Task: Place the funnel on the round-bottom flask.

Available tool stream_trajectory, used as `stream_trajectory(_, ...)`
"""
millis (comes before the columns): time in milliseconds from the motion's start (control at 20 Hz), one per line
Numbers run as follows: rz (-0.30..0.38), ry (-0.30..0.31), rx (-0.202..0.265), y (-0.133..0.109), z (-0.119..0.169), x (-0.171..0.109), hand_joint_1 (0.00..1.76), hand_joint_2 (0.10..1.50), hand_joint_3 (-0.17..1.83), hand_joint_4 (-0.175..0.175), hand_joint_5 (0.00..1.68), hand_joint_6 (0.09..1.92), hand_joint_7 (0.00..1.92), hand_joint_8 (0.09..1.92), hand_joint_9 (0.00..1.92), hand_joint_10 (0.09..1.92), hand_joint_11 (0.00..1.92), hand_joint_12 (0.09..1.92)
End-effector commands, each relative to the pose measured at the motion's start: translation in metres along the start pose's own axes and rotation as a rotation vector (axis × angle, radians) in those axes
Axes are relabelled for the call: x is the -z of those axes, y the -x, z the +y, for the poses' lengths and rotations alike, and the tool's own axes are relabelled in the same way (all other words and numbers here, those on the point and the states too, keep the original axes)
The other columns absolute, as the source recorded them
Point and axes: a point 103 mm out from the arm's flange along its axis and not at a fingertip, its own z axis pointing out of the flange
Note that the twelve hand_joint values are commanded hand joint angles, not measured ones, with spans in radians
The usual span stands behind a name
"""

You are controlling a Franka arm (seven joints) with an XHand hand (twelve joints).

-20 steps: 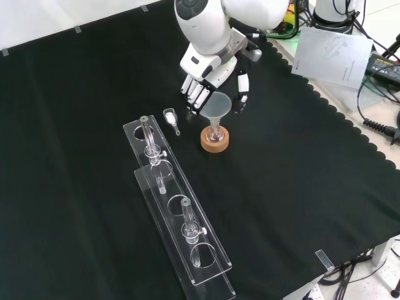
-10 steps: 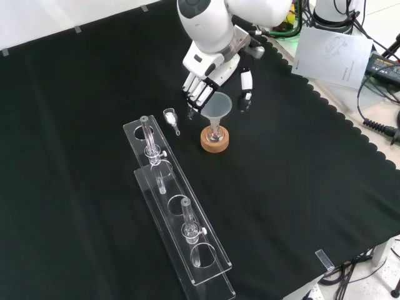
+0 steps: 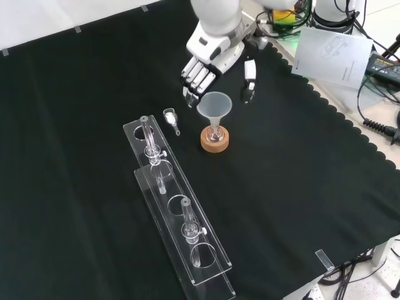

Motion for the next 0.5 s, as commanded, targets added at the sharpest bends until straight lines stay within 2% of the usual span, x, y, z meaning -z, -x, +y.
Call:
stream_trajectory(50,0.018,0.116,-0.037,0.023,-0.034,0.035,0.54,0.78,0.26,-0.067,0.25,0.09,0.07,0.66,0.26,0.76,0.13,1.44)
stream_trajectory(500,0.064,0.143,-0.124,0.074,-0.062,0.030,0.58,0.80,0.29,-0.069,0.32,0.09,0.16,0.71,0.35,0.73,0.18,1.42)
